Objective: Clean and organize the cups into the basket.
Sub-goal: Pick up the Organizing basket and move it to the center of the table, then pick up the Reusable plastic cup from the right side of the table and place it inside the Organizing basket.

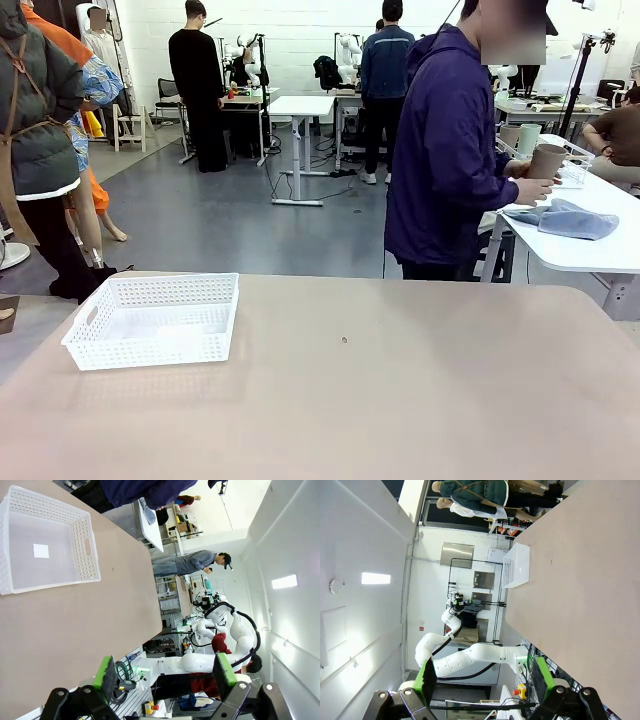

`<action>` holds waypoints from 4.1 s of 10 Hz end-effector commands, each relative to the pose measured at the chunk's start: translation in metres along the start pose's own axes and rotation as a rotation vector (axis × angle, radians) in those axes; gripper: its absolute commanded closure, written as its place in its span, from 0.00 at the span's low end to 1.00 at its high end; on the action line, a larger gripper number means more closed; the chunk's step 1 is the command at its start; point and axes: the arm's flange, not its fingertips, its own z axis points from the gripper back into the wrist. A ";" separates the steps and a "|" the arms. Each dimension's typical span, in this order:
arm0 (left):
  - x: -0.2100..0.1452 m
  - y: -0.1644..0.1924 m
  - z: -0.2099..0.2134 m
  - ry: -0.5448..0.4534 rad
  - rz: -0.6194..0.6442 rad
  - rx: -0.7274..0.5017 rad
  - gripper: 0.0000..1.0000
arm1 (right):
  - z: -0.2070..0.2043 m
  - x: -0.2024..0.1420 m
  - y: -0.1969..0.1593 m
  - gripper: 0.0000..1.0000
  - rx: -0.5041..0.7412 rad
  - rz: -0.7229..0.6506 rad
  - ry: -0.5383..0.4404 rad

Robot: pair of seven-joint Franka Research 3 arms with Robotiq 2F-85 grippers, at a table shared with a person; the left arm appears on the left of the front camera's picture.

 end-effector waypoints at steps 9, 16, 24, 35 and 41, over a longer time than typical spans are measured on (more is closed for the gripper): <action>-0.001 -0.001 0.003 -0.010 -0.005 -0.021 0.00 | 0.001 -0.001 0.001 0.00 0.018 0.006 0.000; 0.008 -0.002 0.000 0.044 -0.068 0.102 0.00 | -0.005 0.003 0.004 0.00 -0.065 0.245 0.132; 0.047 -0.064 -0.091 0.277 -0.328 1.164 0.00 | -0.043 0.022 -0.016 0.00 -0.287 1.043 0.222; 0.127 0.023 -0.218 0.173 -0.304 1.321 0.00 | -0.036 0.030 -0.015 0.00 -0.288 1.020 0.248; 0.114 0.018 -0.213 0.193 -0.314 1.306 0.00 | -0.036 0.030 -0.015 0.00 -0.288 1.020 0.248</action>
